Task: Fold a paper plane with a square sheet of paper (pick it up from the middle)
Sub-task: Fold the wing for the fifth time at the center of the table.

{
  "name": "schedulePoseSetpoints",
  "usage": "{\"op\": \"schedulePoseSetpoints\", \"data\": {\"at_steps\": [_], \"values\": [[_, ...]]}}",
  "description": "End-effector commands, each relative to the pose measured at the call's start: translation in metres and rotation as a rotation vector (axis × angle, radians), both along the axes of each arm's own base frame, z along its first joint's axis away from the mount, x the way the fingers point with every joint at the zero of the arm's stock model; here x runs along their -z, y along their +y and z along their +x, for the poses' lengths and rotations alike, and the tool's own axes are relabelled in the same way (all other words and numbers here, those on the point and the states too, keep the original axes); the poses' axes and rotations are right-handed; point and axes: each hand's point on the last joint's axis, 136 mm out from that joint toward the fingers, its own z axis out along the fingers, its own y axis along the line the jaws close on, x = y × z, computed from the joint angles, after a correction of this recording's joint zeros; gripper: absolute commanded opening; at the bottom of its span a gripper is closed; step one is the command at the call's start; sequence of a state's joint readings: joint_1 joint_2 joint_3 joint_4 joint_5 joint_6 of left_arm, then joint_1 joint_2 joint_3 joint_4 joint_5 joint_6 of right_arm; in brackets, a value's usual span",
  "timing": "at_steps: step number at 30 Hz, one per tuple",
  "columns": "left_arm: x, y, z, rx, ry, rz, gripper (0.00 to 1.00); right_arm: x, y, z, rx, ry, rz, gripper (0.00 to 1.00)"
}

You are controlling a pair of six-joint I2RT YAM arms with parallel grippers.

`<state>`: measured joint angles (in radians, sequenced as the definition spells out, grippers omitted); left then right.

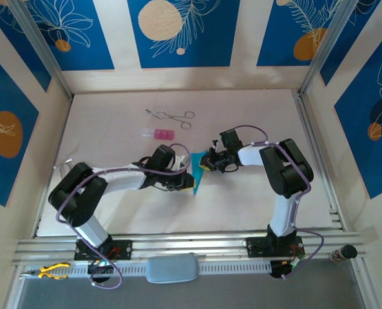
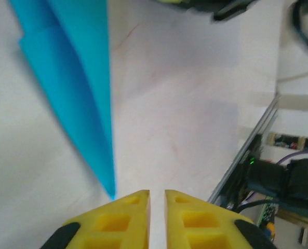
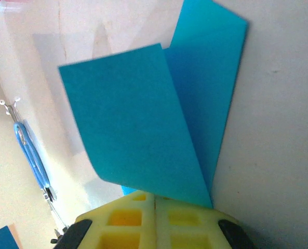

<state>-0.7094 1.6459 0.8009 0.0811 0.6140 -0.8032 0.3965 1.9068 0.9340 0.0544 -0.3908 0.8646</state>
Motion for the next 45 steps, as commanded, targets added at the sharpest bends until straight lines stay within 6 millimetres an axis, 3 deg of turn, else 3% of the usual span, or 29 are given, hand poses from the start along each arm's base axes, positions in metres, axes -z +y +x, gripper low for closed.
{"op": "schedulePoseSetpoints", "data": {"at_steps": [1,5,13,21,26,45], "values": [[-0.018,-0.014,0.016,0.006,-0.047,-0.02,0.07,0.025,-0.01,-0.014,0.01,0.075,-0.081,0.05],[-0.019,-0.034,0.03,0.009,-0.025,-0.071,0.04,0.025,-0.009,-0.014,0.008,0.076,-0.081,0.05],[0.009,-0.05,0.039,0.025,0.029,-0.06,0.04,0.025,-0.01,-0.016,0.006,0.08,-0.084,0.05],[0.049,-0.03,0.022,0.019,0.081,0.041,0.04,0.025,-0.011,-0.017,0.006,0.08,-0.089,0.05],[0.062,-0.018,0.007,0.009,0.114,0.053,0.04,0.026,-0.012,-0.017,0.007,0.081,-0.094,0.05],[0.054,0.006,-0.035,0.068,0.149,0.049,0.06,0.029,-0.014,-0.017,0.011,0.087,-0.109,0.05]]}}
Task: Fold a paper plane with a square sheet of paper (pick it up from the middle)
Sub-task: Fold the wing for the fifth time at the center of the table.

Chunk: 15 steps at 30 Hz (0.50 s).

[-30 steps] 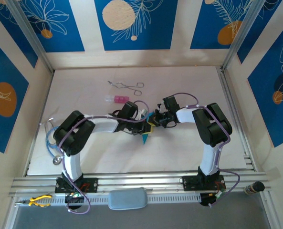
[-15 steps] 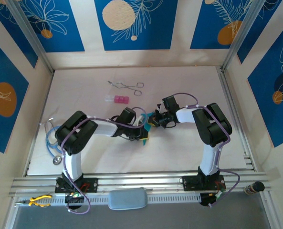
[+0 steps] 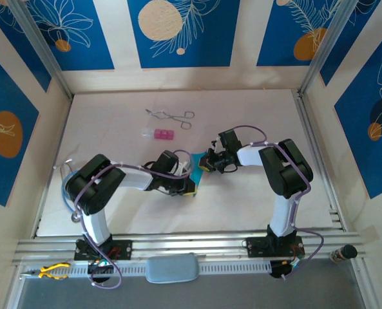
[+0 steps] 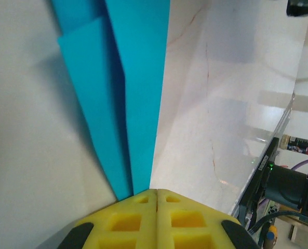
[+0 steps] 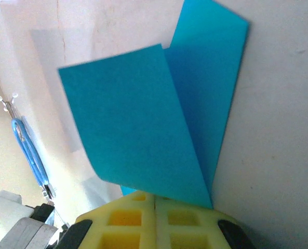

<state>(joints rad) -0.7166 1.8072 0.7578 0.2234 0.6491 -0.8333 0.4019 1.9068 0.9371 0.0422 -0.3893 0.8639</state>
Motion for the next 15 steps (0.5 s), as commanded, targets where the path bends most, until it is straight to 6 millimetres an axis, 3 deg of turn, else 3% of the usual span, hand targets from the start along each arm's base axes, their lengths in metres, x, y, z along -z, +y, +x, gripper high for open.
{"op": "schedulePoseSetpoints", "data": {"at_steps": [1,7,12,15], "values": [[0.003,0.01,-0.029,0.065,0.062,0.029,0.06,0.028,-0.015,-0.015,0.015,0.081,-0.105,0.05],[-0.014,0.01,-0.029,0.091,0.006,0.012,0.04,0.027,-0.014,-0.015,0.012,0.079,-0.103,0.05],[-0.05,0.002,-0.004,0.067,-0.136,-0.015,0.03,0.027,-0.013,-0.016,0.011,0.08,-0.106,0.05],[-0.058,-0.003,0.018,0.029,-0.168,-0.015,0.04,0.027,-0.013,-0.016,0.011,0.08,-0.105,0.05]]}}
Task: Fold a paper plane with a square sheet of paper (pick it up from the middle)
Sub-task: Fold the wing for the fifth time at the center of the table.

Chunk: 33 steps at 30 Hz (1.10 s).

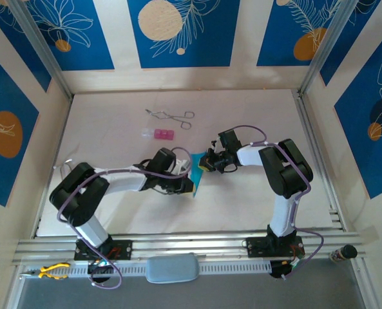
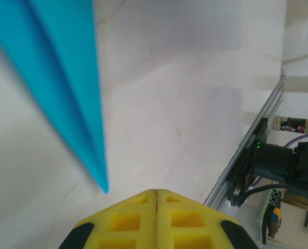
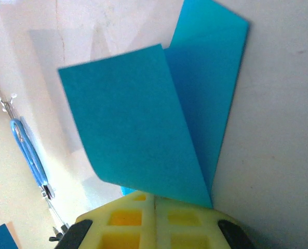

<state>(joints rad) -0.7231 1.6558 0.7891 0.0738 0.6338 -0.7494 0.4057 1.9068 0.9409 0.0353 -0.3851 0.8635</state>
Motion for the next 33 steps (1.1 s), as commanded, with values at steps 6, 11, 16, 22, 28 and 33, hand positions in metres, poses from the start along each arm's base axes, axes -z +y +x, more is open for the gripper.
{"op": "schedulePoseSetpoints", "data": {"at_steps": [6,11,16,22,28,33], "values": [[-0.007,-0.023,0.058,-0.091,-0.075,-0.024,0.05,0.027,-0.013,-0.016,0.011,0.079,-0.099,0.05],[0.009,-0.03,0.07,-0.099,-0.055,0.011,0.03,0.026,-0.013,-0.016,0.01,0.078,-0.098,0.05],[0.036,-0.021,0.068,-0.104,-0.028,0.096,0.01,0.024,-0.013,-0.016,0.009,0.073,-0.095,0.05],[0.059,-0.007,0.054,-0.113,0.011,0.132,0.0,0.021,-0.013,-0.016,0.009,0.068,-0.092,0.05],[0.077,0.006,0.03,-0.102,0.066,0.129,0.0,0.018,-0.013,-0.016,0.009,0.064,-0.089,0.05],[0.082,0.012,0.013,-0.076,0.091,0.11,0.0,0.009,-0.012,-0.015,0.01,0.044,-0.081,0.05]]}}
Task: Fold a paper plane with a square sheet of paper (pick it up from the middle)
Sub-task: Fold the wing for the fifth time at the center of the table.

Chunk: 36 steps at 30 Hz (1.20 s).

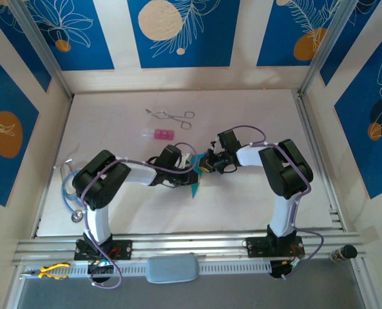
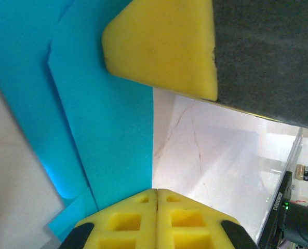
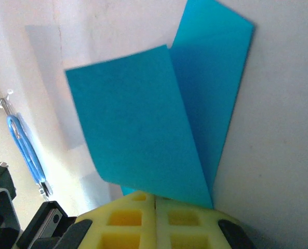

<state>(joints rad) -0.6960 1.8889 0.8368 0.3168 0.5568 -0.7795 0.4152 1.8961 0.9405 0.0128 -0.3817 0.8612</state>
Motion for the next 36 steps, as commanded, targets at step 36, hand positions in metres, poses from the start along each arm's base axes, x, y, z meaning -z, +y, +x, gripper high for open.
{"op": "schedulePoseSetpoints", "data": {"at_steps": [36], "values": [[0.029,0.034,-0.06,0.128,0.142,0.089,0.0,-0.001,-0.005,-0.03,-0.08,-0.062,-0.077,0.06]]}}
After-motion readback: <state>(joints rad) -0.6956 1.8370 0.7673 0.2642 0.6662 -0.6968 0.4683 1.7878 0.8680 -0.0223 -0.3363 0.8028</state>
